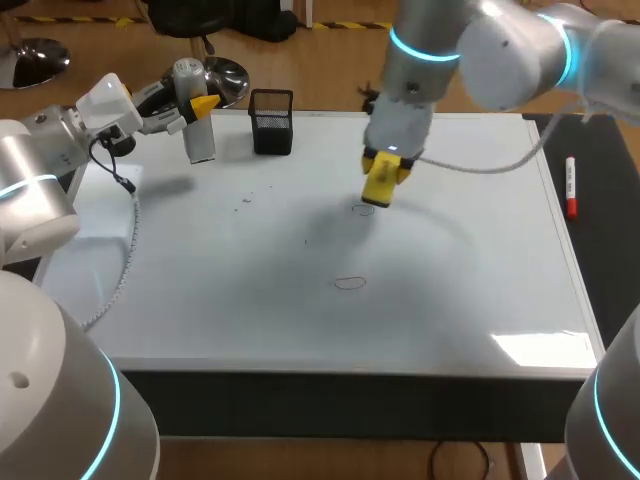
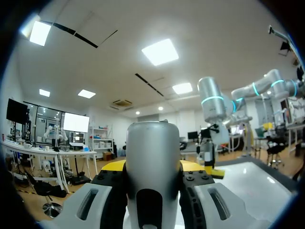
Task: Pick up the inspection probe, press it on each red-marked spot on the whiteboard one by one, put down the probe, pick up the eraser, and wipe off all the red marks.
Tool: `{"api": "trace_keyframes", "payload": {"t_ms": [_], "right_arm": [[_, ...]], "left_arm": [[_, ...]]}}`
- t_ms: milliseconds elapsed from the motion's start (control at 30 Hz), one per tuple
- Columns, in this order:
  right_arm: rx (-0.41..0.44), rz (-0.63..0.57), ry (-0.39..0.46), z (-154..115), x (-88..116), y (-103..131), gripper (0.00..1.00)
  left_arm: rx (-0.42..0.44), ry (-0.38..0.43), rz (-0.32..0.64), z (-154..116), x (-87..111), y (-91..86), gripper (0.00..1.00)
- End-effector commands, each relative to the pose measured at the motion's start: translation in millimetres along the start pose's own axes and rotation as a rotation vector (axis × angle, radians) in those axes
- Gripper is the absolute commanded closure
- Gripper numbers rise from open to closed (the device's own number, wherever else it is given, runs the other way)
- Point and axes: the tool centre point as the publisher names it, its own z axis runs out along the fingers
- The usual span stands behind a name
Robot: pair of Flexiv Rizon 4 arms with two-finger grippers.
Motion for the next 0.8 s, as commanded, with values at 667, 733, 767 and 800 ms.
{"api": "trace_keyframes", "payload": {"t_ms": [667, 733, 767, 800], "right_arm": [[-0.101, -0.163, 0.079, 58, -61, 15, 1.00], [-0.110, -0.173, 0.096, 64, -59, 16, 1.00], [-0.115, -0.173, 0.100, 66, -58, 17, 1.00], [-0.119, -0.173, 0.103, 69, -57, 18, 1.00]], "left_arm": [[0.000, -0.003, 0.002, 0, 0.7, -1.0, 1.00], [0.000, -0.003, 0.002, 0, 0.7, -1.0, 1.00], [0.000, -0.003, 0.002, 0, 0.7, -1.0, 1.00], [0.000, -0.003, 0.002, 0, 0.7, -1.0, 1.00]]}}
